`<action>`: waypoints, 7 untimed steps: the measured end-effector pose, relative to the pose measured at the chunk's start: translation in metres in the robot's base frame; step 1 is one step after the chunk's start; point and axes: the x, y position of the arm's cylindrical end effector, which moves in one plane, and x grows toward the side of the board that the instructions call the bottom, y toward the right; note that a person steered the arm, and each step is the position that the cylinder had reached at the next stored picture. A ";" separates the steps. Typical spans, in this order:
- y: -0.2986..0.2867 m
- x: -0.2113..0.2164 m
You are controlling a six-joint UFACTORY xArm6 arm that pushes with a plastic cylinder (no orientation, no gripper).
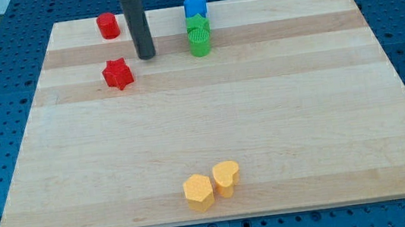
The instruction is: Move the red star bottom diagonally to the green circle
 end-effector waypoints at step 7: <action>0.006 -0.120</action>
